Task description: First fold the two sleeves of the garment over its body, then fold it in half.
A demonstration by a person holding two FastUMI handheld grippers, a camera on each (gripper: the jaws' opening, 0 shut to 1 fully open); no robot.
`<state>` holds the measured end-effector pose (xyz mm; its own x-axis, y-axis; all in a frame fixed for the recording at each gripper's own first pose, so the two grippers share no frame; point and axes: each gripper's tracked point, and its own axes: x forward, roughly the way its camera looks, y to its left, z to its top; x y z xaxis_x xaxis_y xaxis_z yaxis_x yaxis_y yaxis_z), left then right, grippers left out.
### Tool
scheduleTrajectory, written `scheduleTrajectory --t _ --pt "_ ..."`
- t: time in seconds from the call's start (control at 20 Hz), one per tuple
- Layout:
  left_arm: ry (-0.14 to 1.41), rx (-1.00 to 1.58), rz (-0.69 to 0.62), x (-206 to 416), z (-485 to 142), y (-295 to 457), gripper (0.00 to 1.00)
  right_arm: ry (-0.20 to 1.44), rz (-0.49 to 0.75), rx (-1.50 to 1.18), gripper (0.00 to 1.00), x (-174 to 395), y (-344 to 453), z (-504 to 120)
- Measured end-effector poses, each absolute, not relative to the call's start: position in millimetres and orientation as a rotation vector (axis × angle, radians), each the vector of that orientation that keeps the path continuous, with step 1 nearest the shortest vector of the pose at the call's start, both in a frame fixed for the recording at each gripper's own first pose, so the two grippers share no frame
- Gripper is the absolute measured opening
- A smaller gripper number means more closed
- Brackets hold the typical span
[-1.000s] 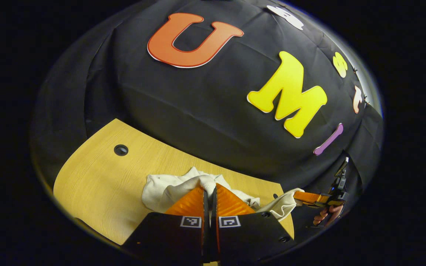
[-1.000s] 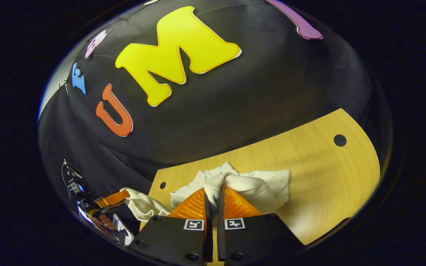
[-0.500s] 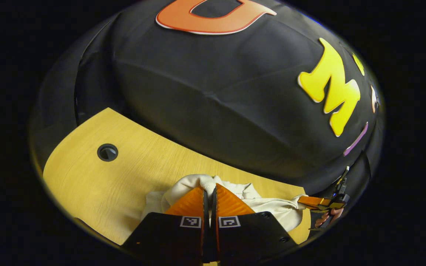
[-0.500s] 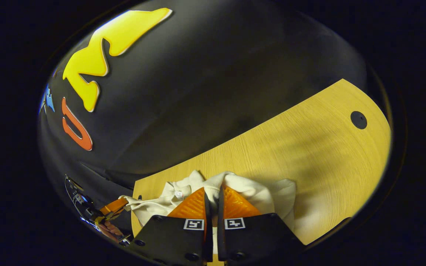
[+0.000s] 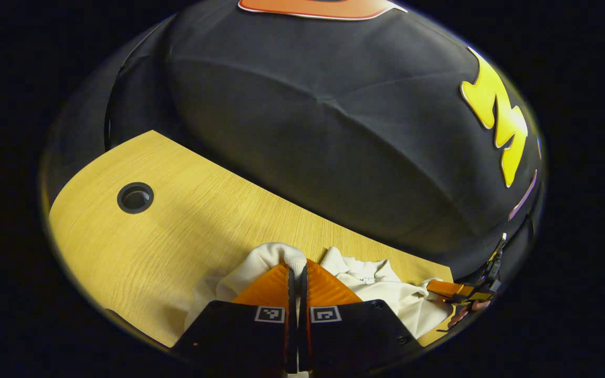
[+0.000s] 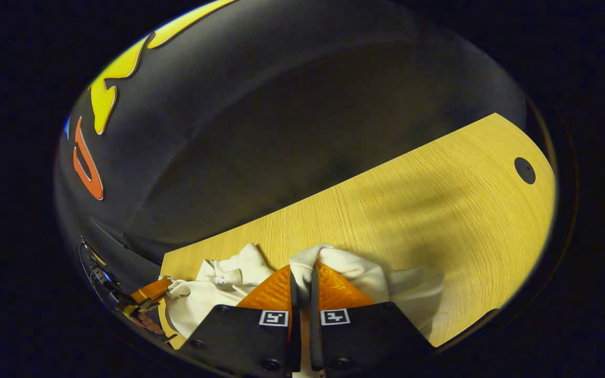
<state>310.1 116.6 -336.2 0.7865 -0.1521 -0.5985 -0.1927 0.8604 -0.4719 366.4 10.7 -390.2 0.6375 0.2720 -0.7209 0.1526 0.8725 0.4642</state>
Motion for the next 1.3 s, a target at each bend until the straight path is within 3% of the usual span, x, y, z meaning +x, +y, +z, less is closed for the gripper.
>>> scheduleTrajectory --t 0.2,0.25,0.3,0.35,0.4,0.45,0.5,0.55,0.6,0.75,0.9,1.1,1.25,1.3 --pt "0.664 -0.562 -0.008 306 -320 111 0.14 0.839 0.057 0.552 0.23 365 4 -364" --pt "0.659 -0.532 0.001 305 -312 114 0.24 0.810 0.057 0.561 0.23 365 1 -353" --pt "0.643 -0.497 0.003 304 -303 118 0.21 0.782 0.052 0.559 0.28 368 -2 -344" --pt "0.620 -0.463 0.008 304 -290 124 0.48 0.769 0.040 0.550 0.44 368 -4 -336" --pt "0.599 -0.435 0.014 304 -276 126 0.72 0.755 0.039 0.545 0.39 366 -8 -327" --pt "0.579 -0.409 0.013 301 -261 127 0.88 0.738 0.035 0.537 0.40 363 -13 -316" --pt "0.556 -0.377 0.020 296 -244 130 0.93 0.708 0.032 0.522 0.54 360 -15 -299" --pt "0.529 -0.350 0.022 292 -226 132 0.95 0.677 0.033 0.489 0.52 353 -18 -280" --pt "0.492 -0.326 0.027 285 -203 135 0.96 0.638 0.039 0.452 0.70 346 -16 -259" --pt "0.373 -0.217 0.058 251 -125 142 0.97 0.504 0.074 0.314 0.72 316 -10 -181" --pt "0.225 -0.108 0.086 210 -35 136 0.97 0.358 0.099 0.160 0.88 273 1 -92" --pt "0.095 -0.045 0.073 142 54 102 0.98 0.176 0.123 0.056 0.93 202 21 2" --pt "0.032 -0.026 0.066 97 84 82 0.97 0.061 0.118 0.008 0.89 144 27 52" --pt "0.018 -0.023 0.058 86 89 75 0.97 0.047 0.112 0.012 0.93 127 28 60"
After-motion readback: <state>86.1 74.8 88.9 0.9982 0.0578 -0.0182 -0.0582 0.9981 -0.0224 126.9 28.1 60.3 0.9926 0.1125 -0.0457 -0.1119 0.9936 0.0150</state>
